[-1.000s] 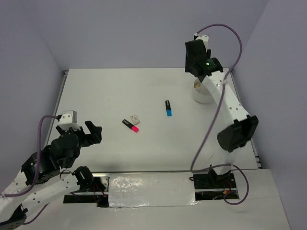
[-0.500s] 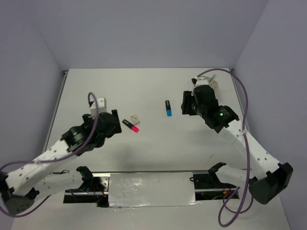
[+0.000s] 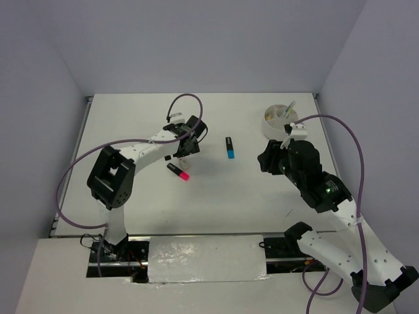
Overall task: Sort the stationery into containers
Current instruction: Pick up the stationery from the center of the board.
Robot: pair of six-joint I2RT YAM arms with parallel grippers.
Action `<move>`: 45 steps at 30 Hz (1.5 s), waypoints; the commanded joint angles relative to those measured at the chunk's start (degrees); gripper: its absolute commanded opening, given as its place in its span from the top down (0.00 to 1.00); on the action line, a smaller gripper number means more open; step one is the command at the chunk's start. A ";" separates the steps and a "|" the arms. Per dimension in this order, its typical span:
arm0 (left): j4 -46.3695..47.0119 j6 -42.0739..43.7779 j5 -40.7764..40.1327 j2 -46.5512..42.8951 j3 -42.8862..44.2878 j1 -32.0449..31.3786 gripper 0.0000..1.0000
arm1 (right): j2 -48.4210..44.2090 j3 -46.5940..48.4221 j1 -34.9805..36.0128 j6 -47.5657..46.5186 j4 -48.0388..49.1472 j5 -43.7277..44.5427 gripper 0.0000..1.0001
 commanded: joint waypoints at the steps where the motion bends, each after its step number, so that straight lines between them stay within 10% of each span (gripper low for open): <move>1: 1.30 -1.38 2.83 3.26 4.01 0.33 0.04 | -1.23 -2.40 0.30 0.39 -1.05 -1.09 0.44; 27: 12.04 -1.82 9.96 9.69 -3.29 1.73 0.45 | -1.06 -6.18 0.30 0.56 2.12 -5.31 0.43; 31: 15.27 -2.08 12.33 7.51 -5.73 1.64 0.75 | -1.93 -7.14 0.39 1.61 3.78 -6.72 0.43; 36: 20.38 -4.53 17.68 -0.91 -8.47 1.30 0.97 | -5.71 -15.39 0.21 7.85 14.84 -11.01 0.43; 45: 25.92 -16.12 21.73 -13.41 -10.14 -4.33 0.99 | -6.51 -26.91 1.17 13.65 33.66 -15.59 0.40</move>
